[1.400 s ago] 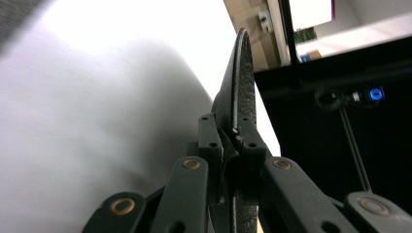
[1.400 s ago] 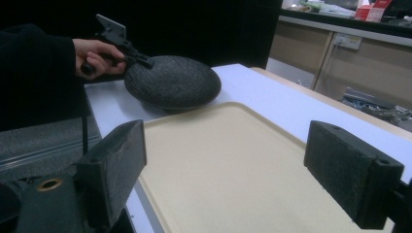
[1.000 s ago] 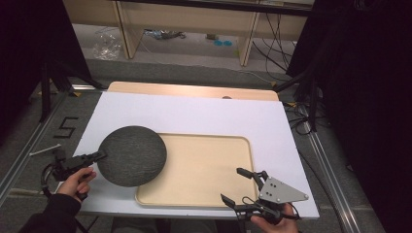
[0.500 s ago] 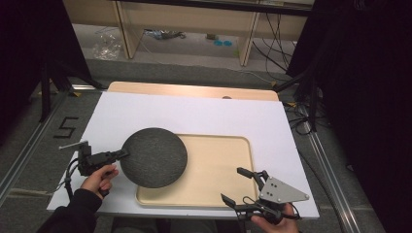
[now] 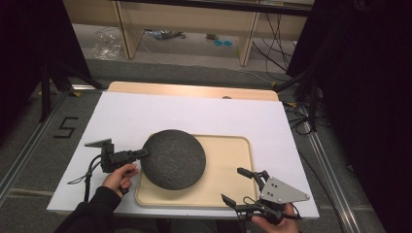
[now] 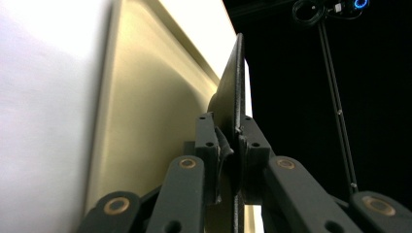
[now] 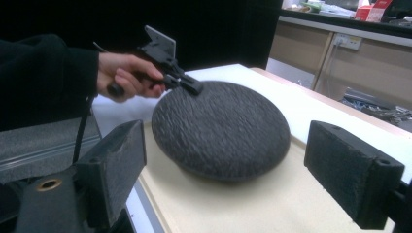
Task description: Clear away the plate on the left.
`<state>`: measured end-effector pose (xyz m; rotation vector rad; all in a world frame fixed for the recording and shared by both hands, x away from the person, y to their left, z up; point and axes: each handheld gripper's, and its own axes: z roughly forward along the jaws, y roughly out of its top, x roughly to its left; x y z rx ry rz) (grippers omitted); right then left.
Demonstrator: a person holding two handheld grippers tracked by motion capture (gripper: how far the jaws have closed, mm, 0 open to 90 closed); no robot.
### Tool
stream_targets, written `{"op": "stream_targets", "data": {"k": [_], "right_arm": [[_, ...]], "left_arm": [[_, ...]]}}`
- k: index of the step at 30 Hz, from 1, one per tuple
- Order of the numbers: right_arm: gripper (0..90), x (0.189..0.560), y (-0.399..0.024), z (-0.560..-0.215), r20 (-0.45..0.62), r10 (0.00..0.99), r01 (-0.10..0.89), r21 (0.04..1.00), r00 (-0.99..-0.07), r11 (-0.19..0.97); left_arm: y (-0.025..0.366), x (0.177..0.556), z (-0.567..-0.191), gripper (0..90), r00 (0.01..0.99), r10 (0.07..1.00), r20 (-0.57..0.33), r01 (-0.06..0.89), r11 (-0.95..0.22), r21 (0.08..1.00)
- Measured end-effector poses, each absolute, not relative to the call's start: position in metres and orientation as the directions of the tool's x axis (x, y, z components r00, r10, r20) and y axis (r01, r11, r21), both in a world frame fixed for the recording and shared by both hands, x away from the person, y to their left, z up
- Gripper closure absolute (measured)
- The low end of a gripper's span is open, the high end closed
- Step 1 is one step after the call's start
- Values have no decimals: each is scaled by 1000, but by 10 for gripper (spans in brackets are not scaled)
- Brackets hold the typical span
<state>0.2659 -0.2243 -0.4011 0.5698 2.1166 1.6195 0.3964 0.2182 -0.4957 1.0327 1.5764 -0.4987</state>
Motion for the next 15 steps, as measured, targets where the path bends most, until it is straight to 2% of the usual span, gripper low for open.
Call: {"op": "stream_targets", "data": {"k": [8, 9, 11, 13, 15], "right_arm": [[164, 265, -225, -402, -79, 542, 73, 964, -837, 254], [163, 265, -225, -401, -78, 542, 73, 965, -837, 252], [164, 266, -225, -401, -75, 538, 68, 968, -840, 241], [164, 265, -225, -401, -78, 539, 72, 965, -839, 252], [163, 266, -225, -401, -76, 546, 70, 968, -834, 243]], "left_arm": [[198, 403, -506, 811, 12, 363, -932, 839, 503, 207], [196, 404, -504, 810, -13, 355, -935, 848, 500, 178], [194, 405, -507, 810, 5, 358, -934, 846, 496, 195], [190, 406, -506, 808, -18, 346, -938, 841, 513, 173], [190, 408, -510, 810, 4, 352, -936, 849, 493, 189]]}}
